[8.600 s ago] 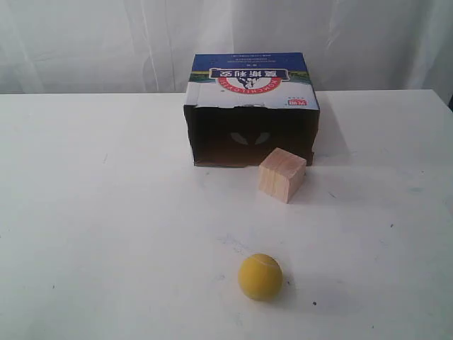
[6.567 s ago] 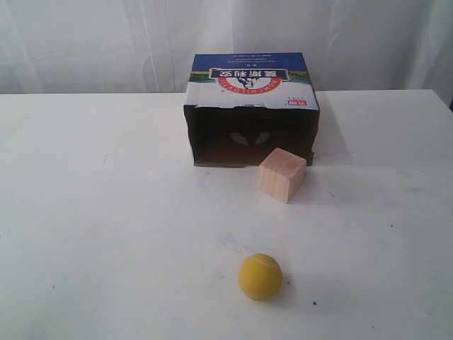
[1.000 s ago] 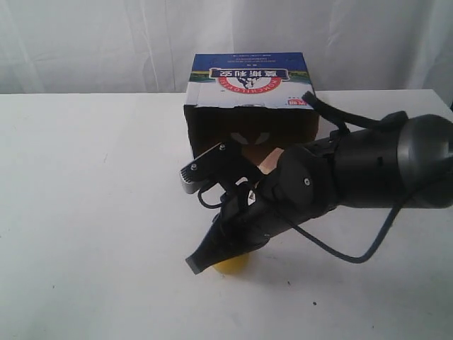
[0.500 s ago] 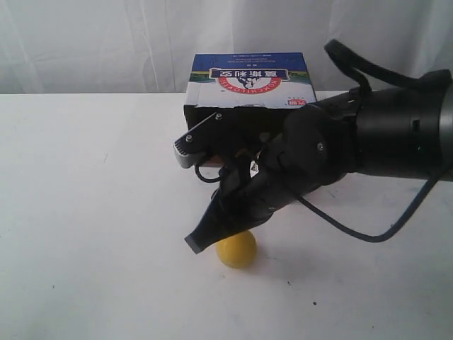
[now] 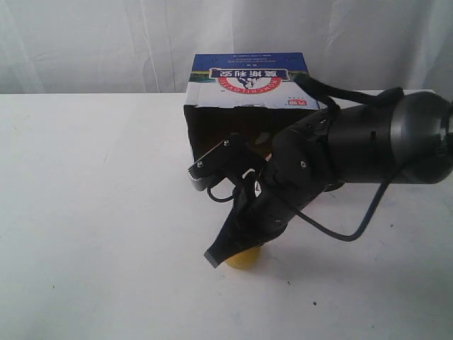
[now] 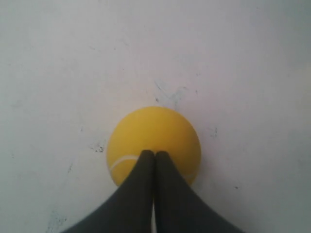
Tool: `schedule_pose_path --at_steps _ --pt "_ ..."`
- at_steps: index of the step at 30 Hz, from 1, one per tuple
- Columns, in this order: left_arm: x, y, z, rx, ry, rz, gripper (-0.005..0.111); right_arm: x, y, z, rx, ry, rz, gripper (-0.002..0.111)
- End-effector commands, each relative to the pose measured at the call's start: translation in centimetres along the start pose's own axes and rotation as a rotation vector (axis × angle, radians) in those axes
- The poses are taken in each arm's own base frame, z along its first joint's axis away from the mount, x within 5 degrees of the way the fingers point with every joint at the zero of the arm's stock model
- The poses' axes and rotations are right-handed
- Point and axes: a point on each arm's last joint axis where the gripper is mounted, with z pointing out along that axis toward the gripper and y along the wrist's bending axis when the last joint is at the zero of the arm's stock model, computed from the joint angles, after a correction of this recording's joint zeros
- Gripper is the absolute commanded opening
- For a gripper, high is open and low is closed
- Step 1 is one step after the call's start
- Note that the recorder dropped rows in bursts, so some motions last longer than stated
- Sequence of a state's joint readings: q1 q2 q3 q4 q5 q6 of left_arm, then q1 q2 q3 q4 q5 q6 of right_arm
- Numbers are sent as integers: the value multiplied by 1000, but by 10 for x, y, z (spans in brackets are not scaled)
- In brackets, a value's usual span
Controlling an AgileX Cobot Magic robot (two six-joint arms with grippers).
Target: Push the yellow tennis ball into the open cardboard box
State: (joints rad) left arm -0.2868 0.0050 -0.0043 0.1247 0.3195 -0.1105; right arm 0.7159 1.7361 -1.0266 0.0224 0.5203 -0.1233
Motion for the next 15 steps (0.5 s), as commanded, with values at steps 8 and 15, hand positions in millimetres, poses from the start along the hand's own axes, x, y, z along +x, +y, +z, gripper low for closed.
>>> schedule_pose_path --at_steps 8,15 --pt "3 0 0 5 17 5 0 -5 -3 6 14 -61 9 0" --pt "3 0 0 5 17 5 0 -29 -6 -5 33 -168 -11 0"
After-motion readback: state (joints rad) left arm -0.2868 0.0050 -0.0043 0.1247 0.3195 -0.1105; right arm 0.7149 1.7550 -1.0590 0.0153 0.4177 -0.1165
